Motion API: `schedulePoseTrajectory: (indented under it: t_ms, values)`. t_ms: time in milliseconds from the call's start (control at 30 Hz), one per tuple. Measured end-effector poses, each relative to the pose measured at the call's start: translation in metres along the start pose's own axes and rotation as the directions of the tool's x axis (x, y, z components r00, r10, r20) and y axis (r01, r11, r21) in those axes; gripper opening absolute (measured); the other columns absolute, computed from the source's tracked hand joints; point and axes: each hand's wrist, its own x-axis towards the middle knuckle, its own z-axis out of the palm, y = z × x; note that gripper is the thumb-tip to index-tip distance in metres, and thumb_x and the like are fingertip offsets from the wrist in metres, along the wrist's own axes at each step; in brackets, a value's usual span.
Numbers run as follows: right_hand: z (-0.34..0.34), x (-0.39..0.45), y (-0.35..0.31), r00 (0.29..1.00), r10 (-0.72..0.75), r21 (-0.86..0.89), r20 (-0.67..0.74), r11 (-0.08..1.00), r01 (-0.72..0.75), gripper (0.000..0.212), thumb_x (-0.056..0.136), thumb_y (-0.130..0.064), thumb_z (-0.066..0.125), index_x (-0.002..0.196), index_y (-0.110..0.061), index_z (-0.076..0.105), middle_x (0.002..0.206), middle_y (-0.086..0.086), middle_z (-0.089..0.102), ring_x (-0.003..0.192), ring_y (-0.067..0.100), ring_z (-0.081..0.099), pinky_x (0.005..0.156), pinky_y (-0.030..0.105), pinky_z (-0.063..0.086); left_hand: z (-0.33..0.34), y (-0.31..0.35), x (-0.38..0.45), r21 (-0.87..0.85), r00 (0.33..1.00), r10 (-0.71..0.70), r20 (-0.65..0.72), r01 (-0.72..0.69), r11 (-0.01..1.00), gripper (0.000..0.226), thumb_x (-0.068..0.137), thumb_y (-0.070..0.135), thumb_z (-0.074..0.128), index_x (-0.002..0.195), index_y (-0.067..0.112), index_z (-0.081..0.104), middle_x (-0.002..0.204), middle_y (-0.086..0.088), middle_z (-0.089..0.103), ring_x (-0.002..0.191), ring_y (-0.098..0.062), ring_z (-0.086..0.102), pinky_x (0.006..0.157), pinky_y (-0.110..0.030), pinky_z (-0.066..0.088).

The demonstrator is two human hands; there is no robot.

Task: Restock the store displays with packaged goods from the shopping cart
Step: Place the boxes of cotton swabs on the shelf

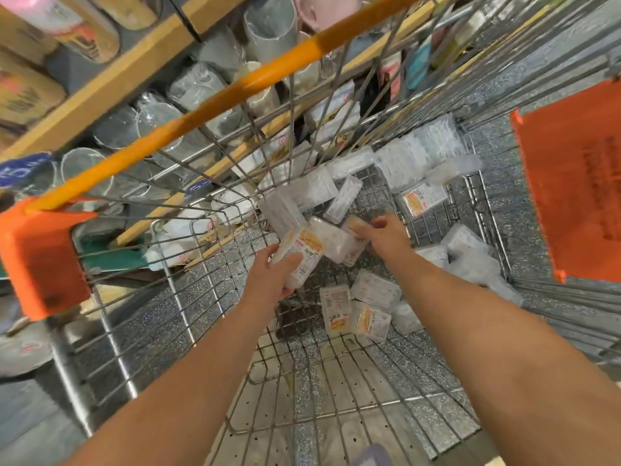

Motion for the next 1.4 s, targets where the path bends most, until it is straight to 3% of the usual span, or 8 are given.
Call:
schedulePoseTrajectory:
  t_ms: [133,333,733,900,1033,1133,1267,1400]
  values:
    - [0.003,-0.005,0.005,1.000,0.007,0.072,-0.026,0.997,-0.005,0.038,0.081,-0.025,0.080,0.104,-0.010,0.053,0.106,0.008,0.060,0.074,0.011,0.055,0.057,0.026,0.048,0.000,0.000,-0.002,-0.001,1.000,-0.006,-0.004,0.006,1.000,0.038,0.092,0.025,0.068,0.122,0.032,0.046,0.110,0.002,0.062,0.087,-0.018,0.066,0.089,-0.048,0.057]
    - [-0.005,-0.024,0.008,0.999,0.025,0.153,-0.035,0.988,-0.019,0.059,0.082,-0.024,0.080,0.131,-0.009,0.052,0.112,0.001,0.057,0.097,0.017,0.057,0.071,0.025,0.045,0.005,0.005,-0.014,0.016,1.000,0.006,0.025,-0.007,1.000,0.050,0.090,0.028,0.070,0.134,0.027,0.046,0.120,-0.002,0.059,0.091,-0.017,0.064,0.078,-0.037,0.057]
    - [-0.070,-0.188,-0.037,0.965,-0.078,0.574,-0.250,0.791,0.212,0.014,0.083,-0.008,0.074,0.083,-0.014,0.062,0.073,0.004,0.059,0.063,0.016,0.053,0.056,0.029,0.039,-0.023,0.064,-0.127,0.026,0.903,0.243,0.355,-0.270,0.963,0.061,0.092,0.036,0.066,0.145,0.026,0.037,0.134,0.000,0.054,0.106,-0.014,0.060,0.096,-0.041,0.051]
    - [-0.079,-0.302,-0.084,0.932,-0.266,0.655,-0.245,0.664,0.361,0.009,0.084,-0.012,0.069,0.082,-0.012,0.060,0.058,0.003,0.049,0.042,0.013,0.046,0.050,0.028,0.032,-0.065,0.114,-0.203,-0.028,0.806,0.462,0.369,-0.488,0.873,0.052,0.095,0.027,0.064,0.140,0.030,0.040,0.110,0.002,0.061,0.072,-0.013,0.060,0.075,-0.031,0.052]
    - [-0.078,-0.387,-0.135,0.870,-0.465,0.586,-0.161,0.665,0.464,0.016,0.072,-0.013,0.075,0.082,-0.014,0.062,0.064,0.001,0.055,0.050,0.013,0.051,0.052,0.024,0.038,-0.104,0.137,-0.272,-0.119,0.704,0.613,0.360,-0.617,0.778,0.040,0.097,0.012,0.058,0.133,0.023,0.045,0.107,-0.004,0.058,0.062,-0.016,0.054,0.043,-0.016,0.042]
    - [-0.070,-0.444,-0.168,0.768,-0.636,0.530,-0.075,0.627,0.571,0.016,0.078,-0.009,0.072,0.089,-0.013,0.061,0.071,0.003,0.052,0.055,0.011,0.049,0.053,0.025,0.041,-0.142,0.134,-0.320,-0.293,0.630,0.708,0.318,-0.645,0.706,0.020,0.095,0.015,0.062,0.112,0.025,0.057,0.092,-0.012,0.058,0.057,-0.016,0.053,0.049,-0.023,0.041]
    - [-0.034,-0.518,-0.184,0.637,-0.769,0.476,0.050,0.579,0.661,0.021,0.075,-0.011,0.076,0.092,-0.003,0.066,0.077,0.013,0.056,0.057,0.015,0.052,0.051,0.024,0.045,-0.213,0.097,-0.368,-0.392,0.473,0.844,0.253,-0.747,0.537,0.050,0.076,0.039,0.075,0.123,0.030,0.063,0.111,-0.005,0.072,0.076,-0.015,0.065,0.054,-0.024,0.048]
    - [0.017,-0.566,-0.173,0.551,-0.818,0.459,0.165,0.558,0.691,0.007,0.091,-0.002,0.061,0.095,-0.005,0.066,0.091,0.011,0.071,0.077,0.017,0.068,0.071,0.028,0.055,-0.282,0.055,-0.392,-0.396,0.519,0.822,0.235,-0.721,0.569,0.067,0.061,0.047,0.076,0.121,0.020,0.063,0.098,-0.004,0.070,0.073,-0.016,0.062,0.055,-0.023,0.045]
